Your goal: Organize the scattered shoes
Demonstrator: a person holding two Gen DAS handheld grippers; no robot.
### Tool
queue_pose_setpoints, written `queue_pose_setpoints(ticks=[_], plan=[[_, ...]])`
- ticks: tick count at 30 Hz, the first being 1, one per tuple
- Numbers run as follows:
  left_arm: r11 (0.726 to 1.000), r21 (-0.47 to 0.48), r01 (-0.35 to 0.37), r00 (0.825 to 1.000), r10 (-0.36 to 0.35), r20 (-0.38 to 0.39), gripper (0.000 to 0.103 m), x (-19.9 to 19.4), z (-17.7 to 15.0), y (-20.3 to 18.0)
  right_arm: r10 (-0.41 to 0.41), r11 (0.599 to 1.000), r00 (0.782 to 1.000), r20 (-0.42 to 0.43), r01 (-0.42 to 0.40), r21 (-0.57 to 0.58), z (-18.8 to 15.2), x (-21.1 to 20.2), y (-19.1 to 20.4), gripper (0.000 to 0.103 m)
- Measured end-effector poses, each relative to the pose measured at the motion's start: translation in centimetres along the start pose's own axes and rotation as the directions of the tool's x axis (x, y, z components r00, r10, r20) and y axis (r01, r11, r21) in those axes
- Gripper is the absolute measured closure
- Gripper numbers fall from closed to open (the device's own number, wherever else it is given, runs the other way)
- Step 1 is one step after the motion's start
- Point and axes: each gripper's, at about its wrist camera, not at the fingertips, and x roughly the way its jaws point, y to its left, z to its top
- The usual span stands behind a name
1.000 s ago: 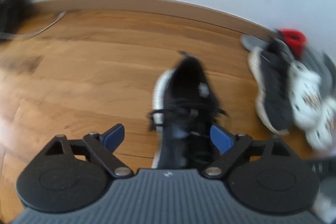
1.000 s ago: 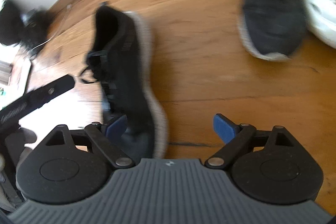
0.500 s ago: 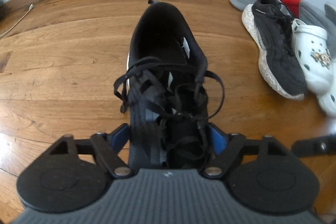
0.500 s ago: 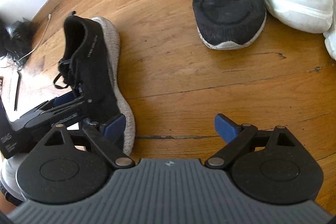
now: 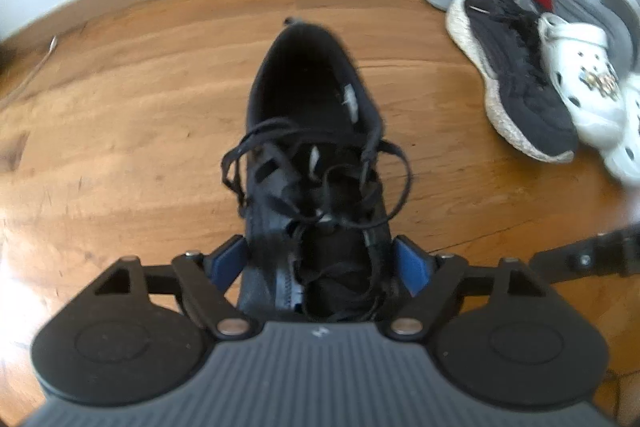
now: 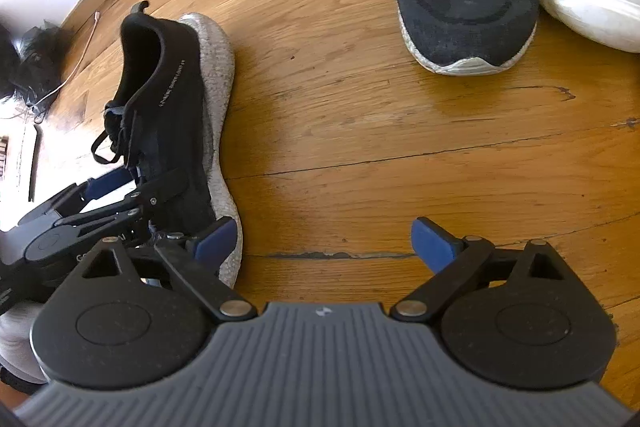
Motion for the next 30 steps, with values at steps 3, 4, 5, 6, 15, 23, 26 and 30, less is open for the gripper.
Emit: queue_pose_setpoints(ticks=[3, 4, 5, 6, 15, 23, 26, 30], plan=[[1.0, -0.011, -0.014, 1.0, 0.014, -0.01, 0.019, 0.6, -0.2, 0.2, 0.007, 1.0, 1.0, 0.006, -0.007, 0.005, 0.1, -0.4, -0.1, 0.006], [1.0, -0.027, -0.008, 1.0, 0.007, -0.019, 0.019, 1.0, -0.3, 0.5, 0.006, 1.0, 1.0, 0.006, -0.006, 0.005, 0.0, -0.5, -0.1, 0.006], [0.999, -0.036, -0.005, 1.0, 0.004, -0.02, 0.022, 1.1, -0.4, 0.7, 0.004, 1.0, 1.0, 0.005, -0.004, 0.004, 0.0, -0.5, -0.1, 0.006], [0.999, -0.044, -0.002, 1.0, 0.001, -0.02, 0.025, 1.2, -0.5, 0.9, 0.003, 1.0, 1.0, 0.005, -0.003, 0.004, 0.0, -0.5, -0.1, 0.006], [0.999, -0.043, -0.012, 1.0, 0.012, 0.003, 0.031, 0.6, -0.9, 1.7, -0.006, 1.0, 1.0, 0.01, 0.005, 0.023, 0.2, -0.6, -0.9, 0.006], [0.987, 0.098, -0.129, 0.982, 0.114, 0.148, 0.017, -2.9, 0.4, -1.8, 0.0, 1.0, 1.0, 0.023, -0.001, 0.026, 0.4, -0.8, -1.1, 0.006], [0.977, 0.121, -0.176, 0.964, 0.146, 0.223, 0.015, -4.5, 1.1, -3.0, -0.003, 0.999, 1.0, 0.028, 0.002, 0.034, 0.5, -1.1, -1.5, 0.006], [0.962, 0.113, -0.248, 0.946, 0.216, 0.24, 0.01, -6.0, 3.6, -4.7, -0.012, 0.999, 0.999, 0.037, 0.01, 0.053, 0.5, -1.7, -2.3, 0.006]])
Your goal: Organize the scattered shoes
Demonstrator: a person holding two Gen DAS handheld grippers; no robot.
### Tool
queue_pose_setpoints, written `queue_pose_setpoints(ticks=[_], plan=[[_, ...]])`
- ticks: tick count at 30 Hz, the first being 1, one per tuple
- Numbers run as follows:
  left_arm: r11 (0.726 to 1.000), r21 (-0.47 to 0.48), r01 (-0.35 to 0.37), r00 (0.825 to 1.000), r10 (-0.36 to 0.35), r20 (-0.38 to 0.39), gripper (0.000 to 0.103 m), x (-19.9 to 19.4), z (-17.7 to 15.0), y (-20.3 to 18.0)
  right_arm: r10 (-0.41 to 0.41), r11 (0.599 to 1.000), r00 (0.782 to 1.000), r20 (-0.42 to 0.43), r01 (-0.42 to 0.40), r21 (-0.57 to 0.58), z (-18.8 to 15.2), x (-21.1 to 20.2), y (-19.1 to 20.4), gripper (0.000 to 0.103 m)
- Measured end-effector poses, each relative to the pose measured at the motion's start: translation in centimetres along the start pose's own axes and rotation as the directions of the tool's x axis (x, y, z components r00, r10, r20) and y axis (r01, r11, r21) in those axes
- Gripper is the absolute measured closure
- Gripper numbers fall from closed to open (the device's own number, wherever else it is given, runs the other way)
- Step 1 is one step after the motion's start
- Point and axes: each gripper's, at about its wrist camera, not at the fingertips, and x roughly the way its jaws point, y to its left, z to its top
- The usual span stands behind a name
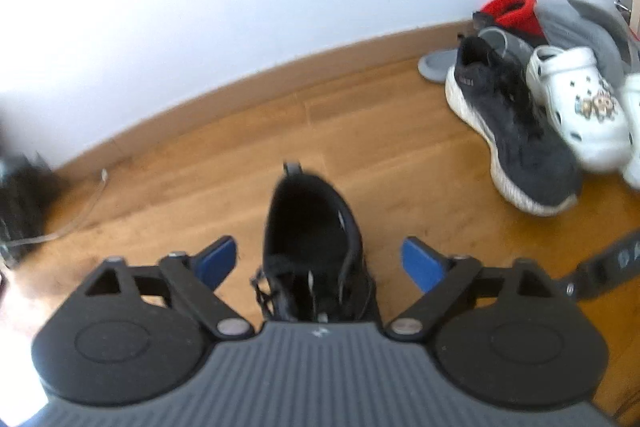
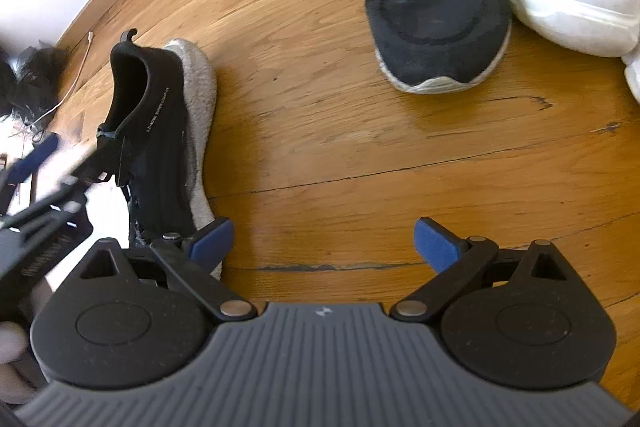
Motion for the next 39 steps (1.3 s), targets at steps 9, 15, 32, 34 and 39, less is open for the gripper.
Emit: queue_pose_setpoints(ticks=[9, 15, 32, 34, 39], plan=[[0.775, -0.506, 0.379, 0.888, -0.458, -0.038, 0.009, 3.7, 4.1, 0.5, -0.044, 0.997, 0.999, 0.028, 0.042, 0.06, 0.9, -2.5, -4.1, 0.006], [0.447, -0.83, 0.334, 0.681, -0.723, -0.115, 0.009, 12.4, 1.6, -3.4, -0.078, 0.993, 0.995, 0.059, 0.072, 0.096, 1.7, -4.9, -7.3, 0.006], [0.419, -0.867, 0.27, 0.718, -0.687, -0.109, 0.068, 14.6, -1.0, -6.3, -0.124, 0.982, 0.987, 0.099, 0.108, 0.152, 2.4, -7.7, -11.7, 0.005], [0.423, -0.867, 0.265, 0.72, -0.685, -0.114, 0.069, 14.0, -1.5, -5.8, -0.118, 0.984, 0.988, 0.101, 0.103, 0.145, 2.4, -7.5, -11.1, 0.005], [0.442, -0.86, 0.254, 0.709, -0.69, -0.145, 0.069, 11.3, -4.0, -4.2, -0.098, 0.99, 0.989, 0.11, 0.085, 0.113, 2.8, -6.6, -8.8, 0.005]])
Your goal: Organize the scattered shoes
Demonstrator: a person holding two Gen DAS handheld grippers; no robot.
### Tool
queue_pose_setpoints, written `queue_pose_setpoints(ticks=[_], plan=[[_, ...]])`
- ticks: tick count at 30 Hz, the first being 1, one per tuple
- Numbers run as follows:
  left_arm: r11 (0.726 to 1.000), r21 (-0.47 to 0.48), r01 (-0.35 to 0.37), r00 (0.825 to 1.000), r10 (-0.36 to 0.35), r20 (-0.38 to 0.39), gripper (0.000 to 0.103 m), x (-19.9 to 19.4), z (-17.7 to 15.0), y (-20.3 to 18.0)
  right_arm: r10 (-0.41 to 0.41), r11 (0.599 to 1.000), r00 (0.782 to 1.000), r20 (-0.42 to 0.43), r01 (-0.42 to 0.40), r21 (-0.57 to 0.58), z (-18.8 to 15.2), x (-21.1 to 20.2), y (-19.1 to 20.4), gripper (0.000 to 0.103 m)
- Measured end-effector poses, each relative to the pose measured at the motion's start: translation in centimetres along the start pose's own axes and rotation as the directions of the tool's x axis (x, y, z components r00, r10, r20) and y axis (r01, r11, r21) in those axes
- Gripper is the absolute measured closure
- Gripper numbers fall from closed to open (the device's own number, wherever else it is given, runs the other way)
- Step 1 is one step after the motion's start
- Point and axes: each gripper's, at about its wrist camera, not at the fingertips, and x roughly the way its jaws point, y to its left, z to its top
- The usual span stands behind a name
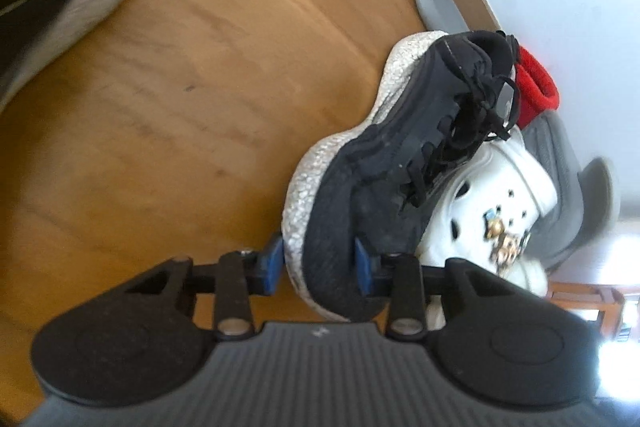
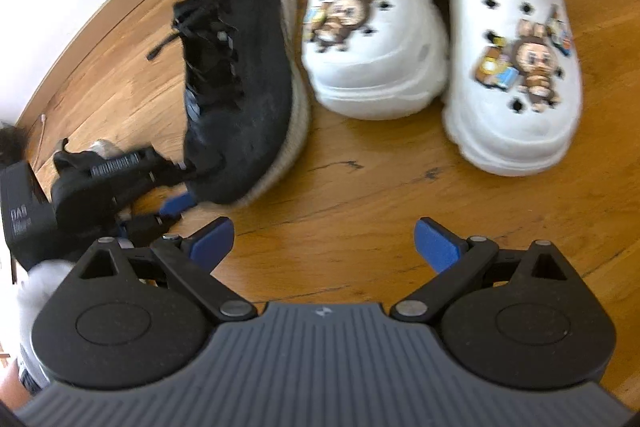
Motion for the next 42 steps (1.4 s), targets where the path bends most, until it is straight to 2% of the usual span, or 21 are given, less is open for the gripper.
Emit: queue_pose_setpoints(ticks=[4, 6, 7, 9, 11, 12, 15, 16, 19, 20, 23, 27, 29, 34, 37, 38, 42], plan=[[0.998, 0.055, 0.014, 0.999, -0.012, -0.037, 0.065, -0.7, -1.2, 0.7, 0.014, 0.999, 1.0, 0.026, -0.013, -0.044, 0.6, 0.8, 2.7, 0.005], [0.994, 0.11, -0.006, 0.999, 0.009, -0.031, 0.049, -1.3, -1.4, 0.5, 0.018, 0.997, 0.999, 0.046, -0.015, -0.073, 1.1, 1.3, 4.1, 0.005], [0.989, 0.147, -0.02, 1.0, 0.023, -0.02, 0.035, -1.8, -1.5, 0.3, 0.02, 0.996, 0.998, 0.06, -0.015, -0.091, 1.5, 1.6, 4.9, 0.005], [0.972, 0.228, -0.057, 0.998, 0.046, 0.051, 0.02, -3.5, -1.8, -0.4, 0.027, 0.992, 0.996, 0.087, -0.016, -0.123, 2.4, 2.2, 6.4, 0.004], [0.951, 0.295, -0.094, 0.993, 0.068, 0.098, 0.017, -4.8, -2.1, -0.9, 0.036, 0.989, 0.993, 0.109, -0.019, -0.149, 3.6, 3.1, 7.9, 0.004], [0.929, 0.345, -0.131, 0.987, 0.09, 0.132, 0.017, -5.8, -2.3, -1.3, 0.032, 0.987, 0.993, 0.117, -0.013, -0.162, 4.0, 3.6, 8.4, 0.003], [0.876, 0.417, -0.242, 0.962, 0.162, 0.22, 0.017, -8.1, -2.8, -1.5, 0.019, 0.98, 0.99, 0.137, 0.009, -0.199, 5.2, 4.9, 10.1, 0.002], [0.858, 0.434, -0.276, 0.952, 0.181, 0.246, 0.017, -8.9, -2.9, -1.5, 0.005, 0.976, 0.99, 0.139, 0.025, -0.218, 5.6, 5.7, 10.7, 0.002], [0.83, 0.433, -0.351, 0.926, 0.24, 0.292, 0.017, -10.6, -3.1, -0.3, -0.016, 0.965, 0.992, 0.129, 0.049, -0.258, 6.4, 7.1, 11.2, 0.002], [0.823, 0.43, -0.371, 0.918, 0.257, 0.301, 0.017, -11.1, -3.1, 0.1, -0.046, 0.955, 0.991, 0.128, 0.081, -0.284, 6.5, 7.9, 11.4, 0.002], [0.818, 0.424, -0.388, 0.911, 0.271, 0.312, 0.017, -11.7, -3.4, 0.9, -0.101, 0.941, 0.988, 0.113, 0.132, -0.31, 6.6, 9.6, 11.5, 0.005], [0.809, 0.427, -0.403, 0.902, 0.272, 0.335, 0.017, -13.0, -3.8, 1.2, -0.165, 0.928, 0.98, 0.11, 0.192, -0.318, 5.9, 10.6, 10.9, 0.029], [0.807, 0.409, -0.425, 0.888, 0.284, 0.362, 0.017, -13.8, -3.3, 0.8, -0.17, 0.926, 0.977, 0.129, 0.203, -0.318, 5.3, 10.4, 10.9, 0.033], [0.854, 0.289, -0.432, 0.844, 0.271, 0.462, 0.017, -17.9, -0.9, 1.3, -0.178, 0.921, 0.978, 0.109, 0.205, -0.332, 3.4, 9.8, 11.6, 0.035], [0.863, 0.217, -0.456, 0.808, 0.299, 0.508, 0.017, -19.2, 0.6, 2.2, -0.155, 0.934, 0.985, 0.077, 0.171, -0.313, 1.8, 9.2, 11.9, 0.036], [0.866, 0.176, -0.468, 0.791, 0.321, 0.521, 0.017, -19.7, 1.3, 2.7, -0.144, 0.938, 0.987, 0.065, 0.157, -0.309, 1.0, 9.1, 12.1, 0.036], [0.879, 0.103, -0.466, 0.77, 0.345, 0.537, 0.017, -20.8, 2.4, 3.8, -0.109, 0.935, 0.993, 0.042, 0.117, -0.336, -1.6, 8.6, 13.7, 0.036]])
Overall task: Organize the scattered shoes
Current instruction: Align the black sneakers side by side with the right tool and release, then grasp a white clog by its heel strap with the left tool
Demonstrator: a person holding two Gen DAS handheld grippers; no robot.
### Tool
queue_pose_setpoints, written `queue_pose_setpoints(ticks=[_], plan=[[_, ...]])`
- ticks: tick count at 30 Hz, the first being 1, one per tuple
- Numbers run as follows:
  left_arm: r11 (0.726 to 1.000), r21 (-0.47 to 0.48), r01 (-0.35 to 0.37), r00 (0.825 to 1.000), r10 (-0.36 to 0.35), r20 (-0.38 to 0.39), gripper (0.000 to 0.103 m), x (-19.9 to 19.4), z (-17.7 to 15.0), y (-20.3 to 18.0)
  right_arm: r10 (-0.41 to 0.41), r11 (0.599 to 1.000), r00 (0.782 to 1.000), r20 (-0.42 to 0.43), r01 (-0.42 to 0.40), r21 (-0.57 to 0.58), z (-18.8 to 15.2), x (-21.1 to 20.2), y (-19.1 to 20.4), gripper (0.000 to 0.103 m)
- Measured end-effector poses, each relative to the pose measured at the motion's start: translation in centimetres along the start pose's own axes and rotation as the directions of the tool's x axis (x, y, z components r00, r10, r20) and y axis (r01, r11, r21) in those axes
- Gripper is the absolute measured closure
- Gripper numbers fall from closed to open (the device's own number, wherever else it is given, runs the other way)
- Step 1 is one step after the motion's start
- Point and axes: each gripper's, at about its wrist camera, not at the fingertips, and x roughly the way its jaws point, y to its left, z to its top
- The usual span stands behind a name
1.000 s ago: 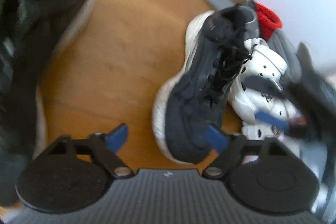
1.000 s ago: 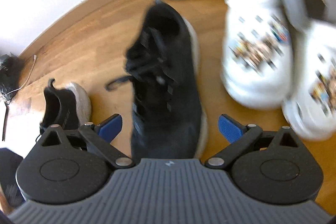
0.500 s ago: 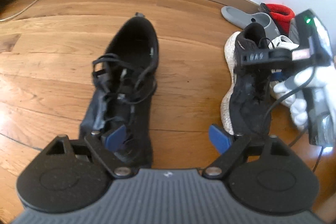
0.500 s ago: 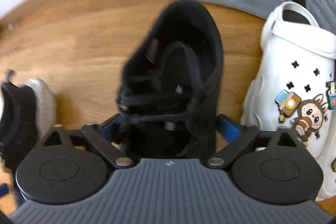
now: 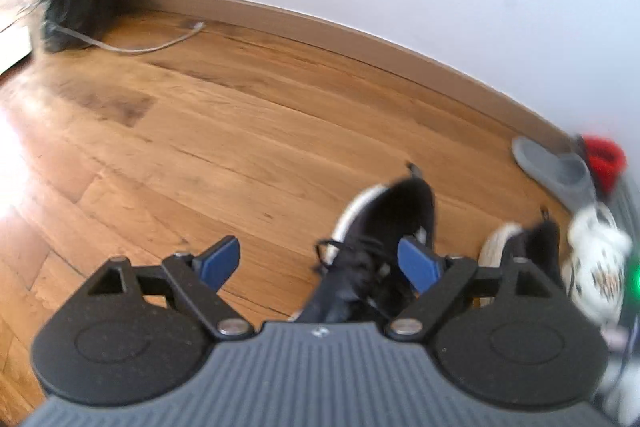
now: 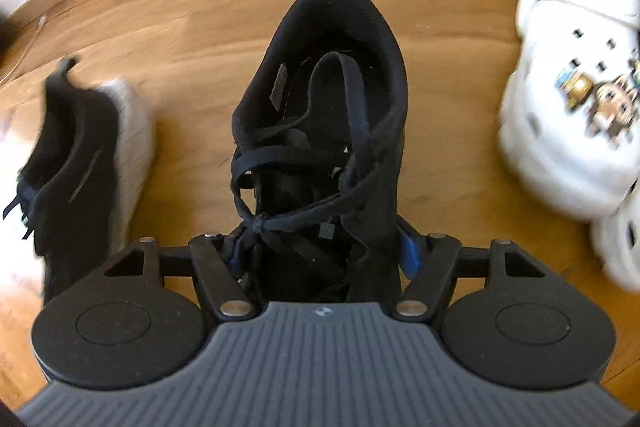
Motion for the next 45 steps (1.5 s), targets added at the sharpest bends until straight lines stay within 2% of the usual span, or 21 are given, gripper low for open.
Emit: queue_pose_setpoints(ticks=[8, 17, 21, 26, 28, 30, 33, 36, 40, 42, 45], plan=[[1.0, -0.012, -0.022, 1.0, 0.022, -0.009, 0.017, 0.6, 0.2, 0.4, 0.006, 0.993, 1.0, 0.017, -0.004, -0.119, -1.6, -0.3, 5.3, 0.04], [1.0, -0.002, -0.024, 1.0, 0.024, -0.02, 0.017, 0.6, 0.0, 0.3, 0.061, 0.992, 0.998, -0.015, -0.062, -0.106, -1.1, 0.2, 7.9, 0.038], [1.0, 0.001, -0.029, 0.999, 0.029, -0.031, 0.017, 0.8, -0.1, 0.5, 0.092, 0.992, 0.996, -0.013, -0.093, -0.087, -1.2, -0.3, 7.4, 0.03], [1.0, -0.005, -0.028, 0.999, 0.028, -0.041, 0.017, 0.8, -0.1, 0.5, 0.14, 0.987, 0.99, 0.004, -0.139, -0.084, -1.2, -1.5, 6.7, 0.028], [1.0, -0.003, -0.024, 0.999, 0.024, -0.041, 0.017, 0.8, -0.1, 0.3, 0.149, 0.984, 0.989, 0.01, -0.147, -0.097, -1.2, -1.7, 7.1, 0.03], [1.0, 0.0, -0.019, 0.999, 0.019, -0.042, 0.017, 0.8, -0.2, 0.2, 0.149, 0.983, 0.989, 0.01, -0.147, -0.105, -1.1, -1.4, 7.3, 0.041], [1.0, 0.008, -0.015, 0.999, 0.015, -0.049, 0.017, 0.9, -0.4, 0.1, 0.144, 0.984, 0.99, 0.015, -0.141, -0.106, -1.2, -1.4, 7.5, 0.049], [1.0, 0.012, -0.015, 0.998, 0.016, -0.056, 0.017, 1.0, -0.5, 0.1, 0.141, 0.985, 0.99, 0.023, -0.138, -0.102, -1.5, -1.6, 7.8, 0.051], [1.0, 0.012, -0.014, 0.998, 0.015, -0.058, 0.017, 1.0, -0.4, 0.1, 0.146, 0.986, 0.989, 0.018, -0.143, -0.089, -1.3, -1.6, 7.8, 0.049], [1.0, 0.013, -0.013, 0.998, 0.014, -0.058, 0.017, 1.0, -0.4, 0.0, 0.151, 0.985, 0.988, 0.016, -0.149, -0.083, -1.2, -1.5, 7.6, 0.041], [1.0, 0.015, -0.011, 0.998, 0.012, -0.058, 0.017, 1.1, -0.4, -0.2, 0.172, 0.984, 0.985, 0.022, -0.17, -0.05, -1.1, -1.8, 6.8, 0.037]])
